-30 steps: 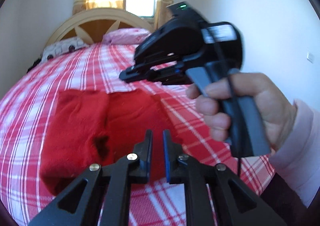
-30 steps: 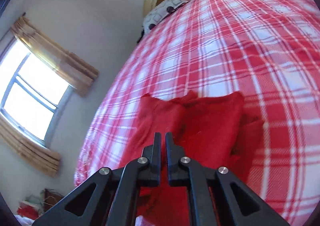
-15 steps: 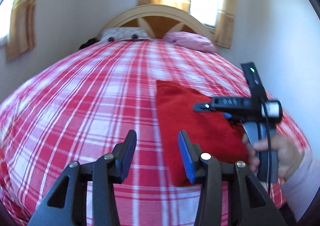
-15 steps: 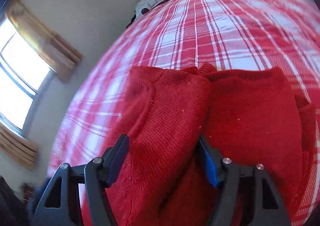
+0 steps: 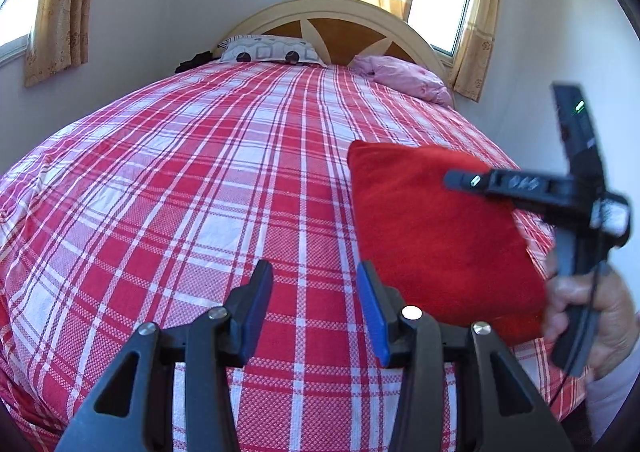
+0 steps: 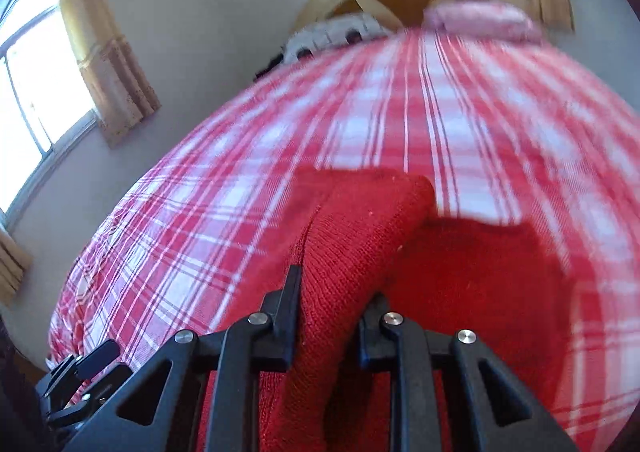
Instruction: Fold small clothes
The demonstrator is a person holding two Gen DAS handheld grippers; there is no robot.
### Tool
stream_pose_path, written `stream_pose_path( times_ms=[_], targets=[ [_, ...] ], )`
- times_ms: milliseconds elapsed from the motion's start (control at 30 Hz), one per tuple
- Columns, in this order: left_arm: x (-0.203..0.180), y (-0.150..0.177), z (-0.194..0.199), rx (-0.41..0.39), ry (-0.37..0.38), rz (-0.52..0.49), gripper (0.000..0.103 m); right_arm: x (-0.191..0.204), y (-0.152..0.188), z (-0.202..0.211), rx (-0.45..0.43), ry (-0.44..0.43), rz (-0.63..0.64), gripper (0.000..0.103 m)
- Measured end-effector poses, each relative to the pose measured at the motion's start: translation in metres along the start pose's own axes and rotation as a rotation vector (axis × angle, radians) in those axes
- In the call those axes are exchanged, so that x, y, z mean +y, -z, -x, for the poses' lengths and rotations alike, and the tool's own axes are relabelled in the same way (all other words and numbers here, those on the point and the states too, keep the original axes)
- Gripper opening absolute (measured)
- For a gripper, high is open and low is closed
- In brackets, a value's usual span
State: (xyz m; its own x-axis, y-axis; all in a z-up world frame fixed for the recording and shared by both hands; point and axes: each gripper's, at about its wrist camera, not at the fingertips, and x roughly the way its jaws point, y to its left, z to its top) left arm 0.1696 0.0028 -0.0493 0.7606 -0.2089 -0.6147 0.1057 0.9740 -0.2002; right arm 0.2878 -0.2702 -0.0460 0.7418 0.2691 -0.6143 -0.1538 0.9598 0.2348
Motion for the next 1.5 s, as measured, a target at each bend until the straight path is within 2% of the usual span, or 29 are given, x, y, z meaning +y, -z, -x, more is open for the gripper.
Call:
stream_pose_path(
  times_ms=[133, 267, 333, 400, 467, 567, 667, 767, 867, 1000, 1167, 1267, 1333, 1500],
  targets=[
    [-0.006, -0.005, -0.002, -0.012, -0.001, -0.022, 0.046, -0.012, -0.011, 0.024, 0.013, 0.012, 0.030, 0.022],
    [-0.017, -0.009, -0.009, -0.016, 0.003, -0.047, 0.046, -0.047, -0.006, 0.034, 0.064, 0.041, 0.040, 0.022],
    [-0.026, -0.011, -0.014, -0.011, 0.018, -0.062, 0.046, -0.070, 0.005, 0.028, 0.107, 0.031, 0.006, 0.022],
    [-0.034, -0.011, -0.018, -0.006, 0.018, -0.078, 0.054, -0.085, 0.019, 0.019, 0.142, 0.048, 0.000, 0.023],
    [-0.043, -0.010, -0.021, -0.003, 0.028, -0.095, 0.055, -0.099, 0.038, 0.006, 0.173, 0.069, 0.000, 0.023],
    [-0.055, -0.006, -0.028, 0.011, 0.032, -0.129, 0.055, -0.112, 0.047, 0.008, 0.109, 0.040, -0.029, 0.025],
    [-0.066, -0.002, -0.036, 0.040, 0.015, -0.190, 0.056, -0.118, 0.049, 0.018, 0.091, 0.016, -0.068, 0.037],
    [-0.065, 0.003, -0.035, 0.040, 0.013, -0.208, 0.062, -0.123, 0.058, 0.053, 0.021, 0.040, -0.161, 0.042],
    [-0.058, 0.007, -0.034, 0.038, 0.014, -0.203, 0.065, -0.113, 0.077, 0.091, -0.055, 0.075, -0.175, 0.043],
    [-0.059, 0.007, -0.037, 0.034, 0.009, -0.201, 0.065, -0.076, 0.114, 0.121, -0.073, 0.012, -0.146, 0.043],
    [-0.057, 0.003, -0.044, 0.068, 0.035, -0.143, 0.065, -0.051, 0.136, 0.106, -0.037, -0.031, -0.122, 0.043],
    [-0.061, 0.005, -0.047, 0.090, 0.035, -0.157, 0.065, -0.049, 0.140, 0.080, 0.031, 0.060, -0.084, 0.043],
    [-0.063, 0.005, -0.045, 0.086, 0.022, -0.179, 0.065, -0.050, 0.143, 0.069, 0.077, 0.041, -0.081, 0.005],
    [-0.063, -0.002, -0.044, 0.078, 0.025, -0.184, 0.070, -0.052, 0.145, 0.081, 0.119, 0.127, -0.009, 0.004]
  ],
)
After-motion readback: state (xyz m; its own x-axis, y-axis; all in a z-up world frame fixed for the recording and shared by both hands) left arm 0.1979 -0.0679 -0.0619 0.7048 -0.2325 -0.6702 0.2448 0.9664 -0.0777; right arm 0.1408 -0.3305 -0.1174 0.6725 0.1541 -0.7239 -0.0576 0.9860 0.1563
